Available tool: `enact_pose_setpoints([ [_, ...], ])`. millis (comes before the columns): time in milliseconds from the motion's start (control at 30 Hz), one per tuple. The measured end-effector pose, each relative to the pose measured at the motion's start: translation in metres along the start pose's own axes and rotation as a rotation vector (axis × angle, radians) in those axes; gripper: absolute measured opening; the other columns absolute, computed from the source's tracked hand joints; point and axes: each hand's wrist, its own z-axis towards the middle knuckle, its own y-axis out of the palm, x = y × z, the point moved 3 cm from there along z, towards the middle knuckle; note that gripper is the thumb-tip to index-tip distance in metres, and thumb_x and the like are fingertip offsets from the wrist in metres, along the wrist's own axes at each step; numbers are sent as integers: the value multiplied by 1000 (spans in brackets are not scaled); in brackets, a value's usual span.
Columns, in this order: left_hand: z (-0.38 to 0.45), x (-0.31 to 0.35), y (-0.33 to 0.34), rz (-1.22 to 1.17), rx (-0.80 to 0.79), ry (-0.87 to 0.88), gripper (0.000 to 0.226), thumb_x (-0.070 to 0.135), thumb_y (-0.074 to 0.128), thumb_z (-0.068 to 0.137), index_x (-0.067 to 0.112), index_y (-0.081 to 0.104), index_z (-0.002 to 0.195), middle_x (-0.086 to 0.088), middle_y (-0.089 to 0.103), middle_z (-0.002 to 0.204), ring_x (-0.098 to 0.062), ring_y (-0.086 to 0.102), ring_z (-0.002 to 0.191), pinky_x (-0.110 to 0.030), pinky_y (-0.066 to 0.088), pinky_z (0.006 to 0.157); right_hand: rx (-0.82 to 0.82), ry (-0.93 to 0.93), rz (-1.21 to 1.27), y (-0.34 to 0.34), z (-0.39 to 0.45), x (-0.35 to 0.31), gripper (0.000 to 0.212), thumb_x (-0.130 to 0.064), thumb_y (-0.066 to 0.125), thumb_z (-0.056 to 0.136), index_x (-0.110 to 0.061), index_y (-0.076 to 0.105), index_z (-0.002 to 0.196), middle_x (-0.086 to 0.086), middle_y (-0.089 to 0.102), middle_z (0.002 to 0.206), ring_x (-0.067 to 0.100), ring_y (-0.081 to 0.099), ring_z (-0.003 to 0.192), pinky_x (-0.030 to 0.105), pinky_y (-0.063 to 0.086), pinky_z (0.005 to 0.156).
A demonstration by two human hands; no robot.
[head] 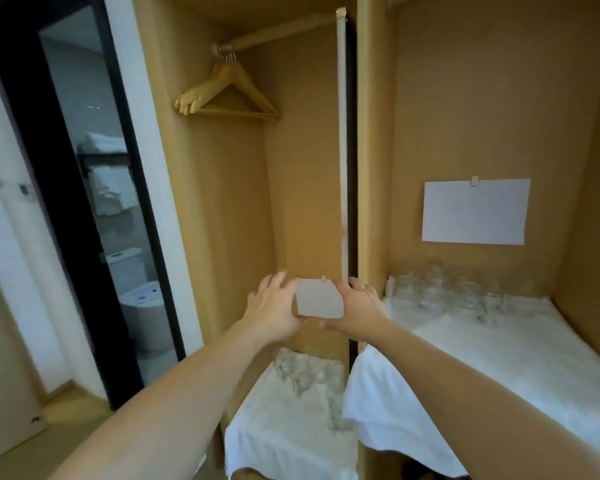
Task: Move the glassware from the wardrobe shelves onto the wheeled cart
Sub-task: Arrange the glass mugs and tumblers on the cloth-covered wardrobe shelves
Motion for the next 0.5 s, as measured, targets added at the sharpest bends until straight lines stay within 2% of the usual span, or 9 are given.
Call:
enact_pose_setpoints([
  [133, -11, -64, 0, -15, -17, -31, 87, 56, 68, 85, 34, 24, 156, -3, 13, 168, -30, 9, 153, -57, 27, 118, -14, 5, -20, 31, 8, -53, 105, -64, 74, 77, -30, 17, 159, 9, 23, 163, 35, 29, 144, 48, 36, 114],
  [267, -17, -122, 4, -26, -30, -69, 88, 57, 69, 86, 34, 23, 158, 0, 11, 168, -29, 8, 154, -54, 26, 120, -18, 8, -48, 61, 17, -98, 103, -64, 72, 80, -28, 18, 159, 10, 21, 163, 37, 28, 144, 51, 37, 114],
  [500, -13, -190, 31, -76, -119, -96, 90, 60, 70, 84, 35, 24, 157, 0, 13, 168, -29, 14, 154, -54, 31, 118, -123, 36, -106, 113, 23, -134, 96, -63, 71, 81, -27, 24, 156, 10, 10, 166, 39, 23, 145, 52, 35, 113],
])
